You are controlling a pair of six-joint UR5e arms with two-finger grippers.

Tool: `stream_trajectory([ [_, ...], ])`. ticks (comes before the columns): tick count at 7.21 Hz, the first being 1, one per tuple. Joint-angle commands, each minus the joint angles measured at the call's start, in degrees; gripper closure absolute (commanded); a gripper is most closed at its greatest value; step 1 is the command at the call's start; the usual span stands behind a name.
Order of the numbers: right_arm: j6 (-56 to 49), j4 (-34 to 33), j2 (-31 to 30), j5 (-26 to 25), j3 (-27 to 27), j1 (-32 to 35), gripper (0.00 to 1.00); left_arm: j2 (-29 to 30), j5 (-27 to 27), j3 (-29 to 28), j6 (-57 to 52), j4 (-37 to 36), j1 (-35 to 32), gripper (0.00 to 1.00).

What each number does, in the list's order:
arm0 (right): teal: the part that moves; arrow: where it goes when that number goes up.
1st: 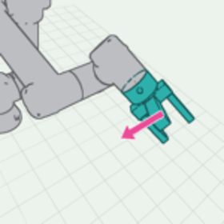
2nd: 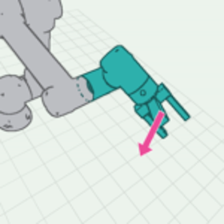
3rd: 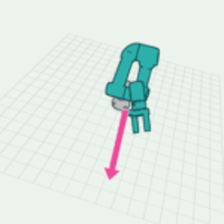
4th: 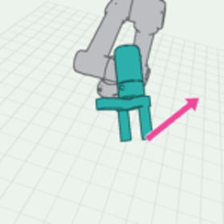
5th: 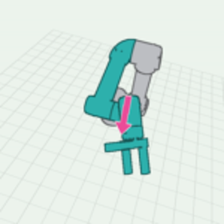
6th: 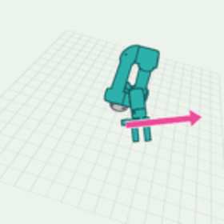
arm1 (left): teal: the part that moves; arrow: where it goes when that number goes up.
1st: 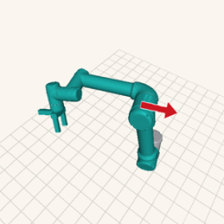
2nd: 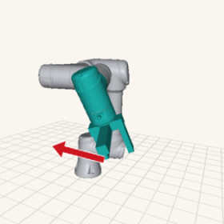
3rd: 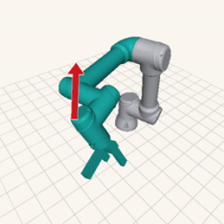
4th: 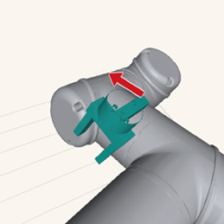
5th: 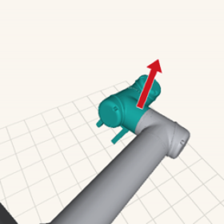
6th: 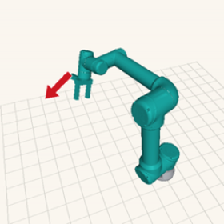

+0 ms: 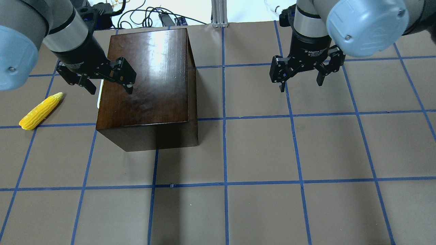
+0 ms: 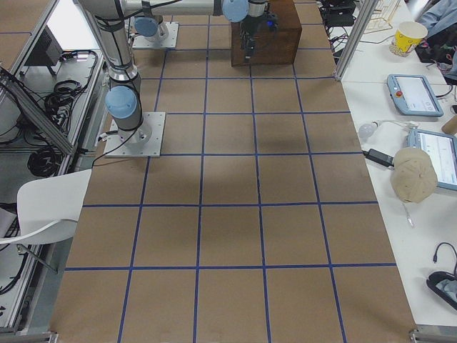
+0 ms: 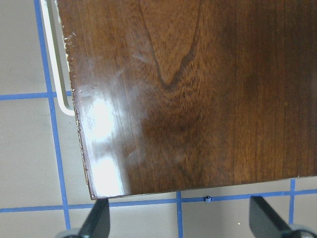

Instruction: Open drawer and put corn inside

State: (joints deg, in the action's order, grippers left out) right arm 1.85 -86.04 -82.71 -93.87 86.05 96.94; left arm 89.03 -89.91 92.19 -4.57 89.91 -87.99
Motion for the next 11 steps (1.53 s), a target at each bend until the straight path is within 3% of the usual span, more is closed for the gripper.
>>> stream_trajectory([
  [1,0.0,0.0,0.0,0.0,0.0,0.0,0.0,-0.1,0.0,0.0,0.0,0.5,0.0,0.0],
  [11,0.0,0.0,0.0,0.0,0.0,0.0,0.0,-0.2,-0.2,-0.1,0.1,1.4,0.0,0.0],
])
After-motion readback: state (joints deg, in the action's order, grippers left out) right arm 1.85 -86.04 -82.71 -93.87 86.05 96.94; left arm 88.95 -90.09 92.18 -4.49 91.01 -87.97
